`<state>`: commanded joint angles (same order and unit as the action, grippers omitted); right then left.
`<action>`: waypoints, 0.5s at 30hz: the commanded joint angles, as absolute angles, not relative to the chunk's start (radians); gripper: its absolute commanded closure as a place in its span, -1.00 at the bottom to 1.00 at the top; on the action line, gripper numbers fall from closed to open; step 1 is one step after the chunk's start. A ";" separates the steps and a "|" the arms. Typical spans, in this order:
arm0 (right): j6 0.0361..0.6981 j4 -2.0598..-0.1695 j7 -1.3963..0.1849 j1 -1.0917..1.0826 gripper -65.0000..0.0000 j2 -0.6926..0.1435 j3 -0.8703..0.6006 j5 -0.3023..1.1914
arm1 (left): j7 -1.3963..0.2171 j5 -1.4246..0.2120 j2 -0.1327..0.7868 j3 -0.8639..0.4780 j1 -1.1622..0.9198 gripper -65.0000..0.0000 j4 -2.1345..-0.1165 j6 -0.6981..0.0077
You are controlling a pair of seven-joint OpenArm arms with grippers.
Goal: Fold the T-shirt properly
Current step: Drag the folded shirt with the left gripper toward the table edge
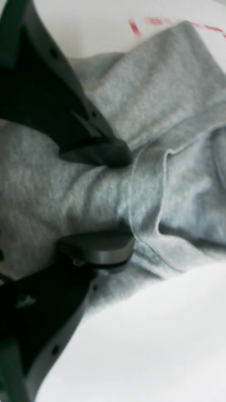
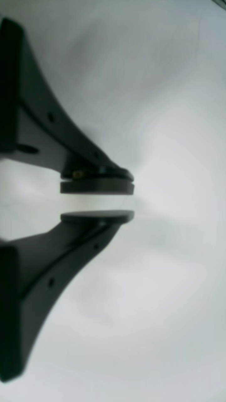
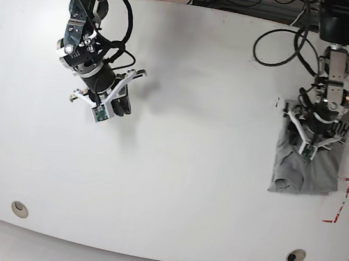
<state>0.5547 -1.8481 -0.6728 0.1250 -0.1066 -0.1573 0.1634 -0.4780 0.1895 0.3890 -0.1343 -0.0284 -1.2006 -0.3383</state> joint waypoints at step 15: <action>0.549 -1.940 -0.673 0.191 0.73 -0.107 -0.159 0.163 | -0.483 0.186 0.582 -0.280 -0.162 0.06 -1.084 -0.429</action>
<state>0.5485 -1.9402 -0.6728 0.1910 -0.1066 -0.1588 0.1634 -0.4826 0.1864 0.5823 -0.2800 -0.1619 -1.0840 -0.4289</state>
